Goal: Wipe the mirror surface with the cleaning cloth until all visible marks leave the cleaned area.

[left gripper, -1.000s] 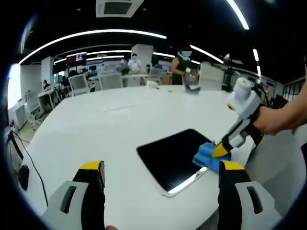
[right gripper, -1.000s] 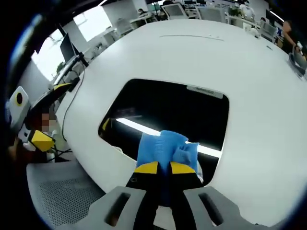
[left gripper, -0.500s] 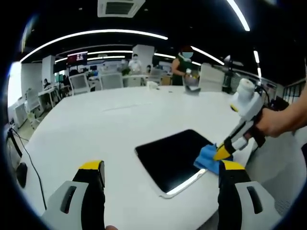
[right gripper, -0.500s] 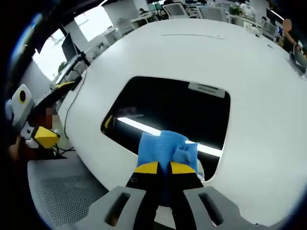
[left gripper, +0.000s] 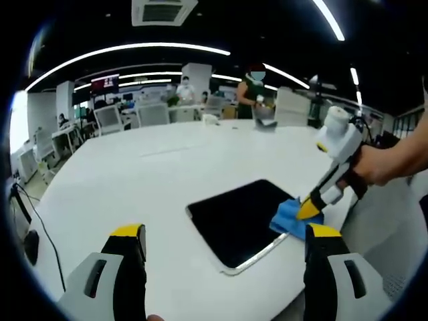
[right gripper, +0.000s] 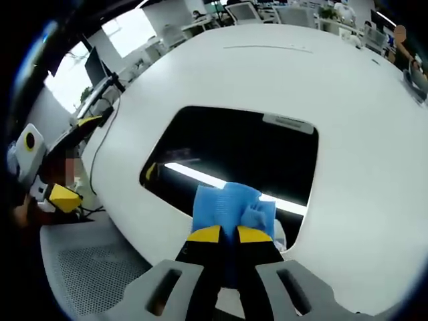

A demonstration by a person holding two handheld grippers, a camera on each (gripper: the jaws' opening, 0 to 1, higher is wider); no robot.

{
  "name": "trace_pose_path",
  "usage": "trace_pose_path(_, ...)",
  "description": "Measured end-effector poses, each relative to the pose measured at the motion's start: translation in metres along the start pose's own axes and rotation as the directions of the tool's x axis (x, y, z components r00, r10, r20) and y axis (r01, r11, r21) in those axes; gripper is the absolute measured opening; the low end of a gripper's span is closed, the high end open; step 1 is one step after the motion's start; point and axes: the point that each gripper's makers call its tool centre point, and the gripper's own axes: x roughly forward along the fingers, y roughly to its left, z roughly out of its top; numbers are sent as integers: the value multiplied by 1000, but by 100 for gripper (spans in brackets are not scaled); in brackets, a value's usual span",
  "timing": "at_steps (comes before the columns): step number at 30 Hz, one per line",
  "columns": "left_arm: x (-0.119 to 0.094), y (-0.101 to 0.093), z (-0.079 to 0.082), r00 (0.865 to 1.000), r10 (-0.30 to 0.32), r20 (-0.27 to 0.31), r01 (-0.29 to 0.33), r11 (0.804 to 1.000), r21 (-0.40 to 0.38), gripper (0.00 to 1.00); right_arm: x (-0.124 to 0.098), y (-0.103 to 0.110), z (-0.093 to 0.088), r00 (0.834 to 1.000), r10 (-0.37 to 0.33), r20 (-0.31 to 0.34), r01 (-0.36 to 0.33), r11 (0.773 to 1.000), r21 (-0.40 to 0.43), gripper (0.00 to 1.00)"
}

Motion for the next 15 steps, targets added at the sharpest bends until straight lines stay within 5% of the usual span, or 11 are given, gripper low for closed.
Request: trace_pose_path(15,-2,4,1,1000,17,6,-17,1000,-10,99,-4,-10,-3,1000,-8,-3,8,1000,12,2)
